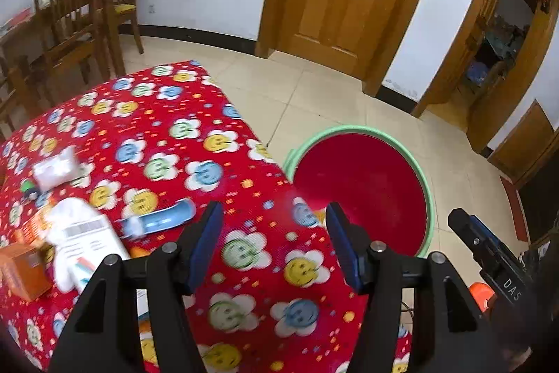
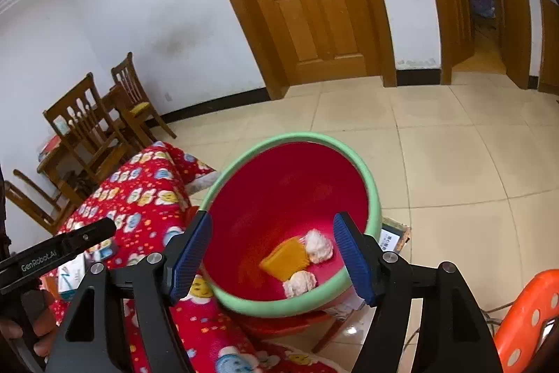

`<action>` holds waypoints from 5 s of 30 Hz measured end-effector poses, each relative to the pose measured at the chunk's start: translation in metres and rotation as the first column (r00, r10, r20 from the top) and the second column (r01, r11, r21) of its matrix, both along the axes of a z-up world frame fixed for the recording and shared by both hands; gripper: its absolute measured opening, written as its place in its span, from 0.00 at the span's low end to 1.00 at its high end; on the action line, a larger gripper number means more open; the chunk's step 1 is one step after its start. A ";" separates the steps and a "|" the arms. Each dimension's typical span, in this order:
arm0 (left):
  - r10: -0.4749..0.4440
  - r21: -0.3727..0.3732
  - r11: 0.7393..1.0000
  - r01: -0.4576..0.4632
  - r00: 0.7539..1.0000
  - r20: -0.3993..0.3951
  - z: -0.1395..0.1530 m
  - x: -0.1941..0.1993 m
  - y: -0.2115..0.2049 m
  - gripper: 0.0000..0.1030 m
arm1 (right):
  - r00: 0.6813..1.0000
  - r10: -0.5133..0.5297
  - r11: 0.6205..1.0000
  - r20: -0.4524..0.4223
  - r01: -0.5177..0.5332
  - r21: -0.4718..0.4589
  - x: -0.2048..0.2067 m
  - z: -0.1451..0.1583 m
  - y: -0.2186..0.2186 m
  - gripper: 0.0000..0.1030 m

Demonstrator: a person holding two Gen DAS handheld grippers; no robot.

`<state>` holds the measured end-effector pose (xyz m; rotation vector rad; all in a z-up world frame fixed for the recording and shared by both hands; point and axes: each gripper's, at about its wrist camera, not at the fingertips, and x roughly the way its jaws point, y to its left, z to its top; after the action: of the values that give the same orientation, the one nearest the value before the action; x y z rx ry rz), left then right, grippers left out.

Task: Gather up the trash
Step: 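Move both tools back over the table toward the boxes, then grasp the white-blue medicine box with the right gripper while the left grasps the orange box, then carry both boxes over the red bin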

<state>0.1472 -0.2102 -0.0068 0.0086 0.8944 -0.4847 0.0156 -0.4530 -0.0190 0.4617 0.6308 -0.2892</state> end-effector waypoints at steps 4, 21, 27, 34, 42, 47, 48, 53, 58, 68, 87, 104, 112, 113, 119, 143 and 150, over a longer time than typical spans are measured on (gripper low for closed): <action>0.041 0.002 0.999 -0.041 0.999 0.008 0.007 -0.008 0.025 0.59 | 1.000 0.029 1.000 0.009 -0.029 -0.001 -0.001 0.008 0.015 0.71; 0.224 0.019 0.974 -0.225 0.974 0.028 0.017 -0.035 0.137 0.59 | 0.982 0.186 0.983 0.019 -0.186 -0.015 0.003 0.022 0.087 0.72; 0.290 0.023 0.956 -0.291 0.956 0.032 0.016 -0.037 0.171 0.59 | 0.969 0.248 0.969 0.013 -0.247 -0.013 0.013 0.023 0.113 0.72; 0.372 0.033 0.927 -0.373 0.928 0.032 0.010 -0.042 0.211 0.59 | 0.941 0.340 0.941 0.003 -0.340 -0.008 0.033 0.022 0.149 0.72; 0.438 0.049 0.898 -0.438 0.899 0.012 -0.003 -0.039 0.243 0.62 | 0.906 0.423 0.906 -0.024 -0.423 0.017 0.056 0.013 0.185 0.73; 0.439 0.048 0.897 -0.438 0.898 -0.010 -0.014 -0.032 0.246 0.63 | 0.883 0.467 0.884 -0.052 -0.467 0.019 0.068 0.007 0.204 0.75; 0.436 0.047 0.899 -0.435 0.900 -0.016 -0.017 -0.030 0.245 0.63 | 0.877 0.476 0.879 -0.061 -0.476 0.018 0.071 0.005 0.209 0.75; 0.418 0.053 0.908 -0.416 0.908 -0.030 -0.026 -0.021 0.239 0.63 | 0.863 0.496 0.868 -0.092 -0.497 0.014 0.084 -0.002 0.221 0.75; 0.404 0.066 0.914 -0.401 0.914 -0.042 -0.036 -0.012 0.236 0.63 | 0.853 0.509 0.860 -0.114 -0.511 0.020 0.092 -0.010 0.227 0.75; 0.400 0.055 0.916 -0.397 0.916 -0.042 -0.044 -0.005 0.239 0.63 | 0.823 0.551 0.834 -0.138 -0.550 0.044 0.103 -0.024 0.240 0.75; 0.393 -0.005 0.920 -0.393 0.920 0.001 -0.026 -0.024 0.245 0.51 | 0.834 0.545 0.839 -0.086 -0.544 0.037 0.090 -0.016 0.236 0.56; 0.322 -0.052 0.946 -0.320 0.945 0.049 0.009 -0.051 0.215 0.51 | 0.867 0.497 0.867 0.032 -0.498 0.022 0.044 0.021 0.205 0.56; 0.249 -0.062 0.967 -0.246 0.967 0.049 0.019 -0.054 0.182 0.51 | 0.893 0.444 0.895 0.077 -0.445 0.002 0.022 0.035 0.177 0.56; 0.237 -0.061 0.970 -0.234 0.970 0.051 0.020 -0.054 0.177 0.51 | 0.896 0.437 0.899 0.079 -0.438 0.001 0.021 0.035 0.174 0.56; 0.168 -0.067 0.984 -0.165 0.985 0.044 0.024 -0.050 0.144 0.51 | 0.923 0.373 0.927 0.092 -0.375 -0.001 0.009 0.038 0.147 0.56; -0.079 -0.008 0.997 0.079 0.997 0.028 0.009 -0.027 0.012 0.51 | 0.995 0.096 0.994 0.025 -0.097 0.058 0.002 0.000 0.032 0.56; -0.136 0.016 0.991 0.136 0.991 0.008 -0.008 -0.016 -0.023 0.51 | 0.999 0.039 0.997 -0.020 -0.037 0.068 0.005 -0.020 0.006 0.56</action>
<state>0.1307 -0.2335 -0.0148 0.0868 0.8918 -0.6044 0.0208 -0.4468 -0.0387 0.5111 0.6708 -0.2376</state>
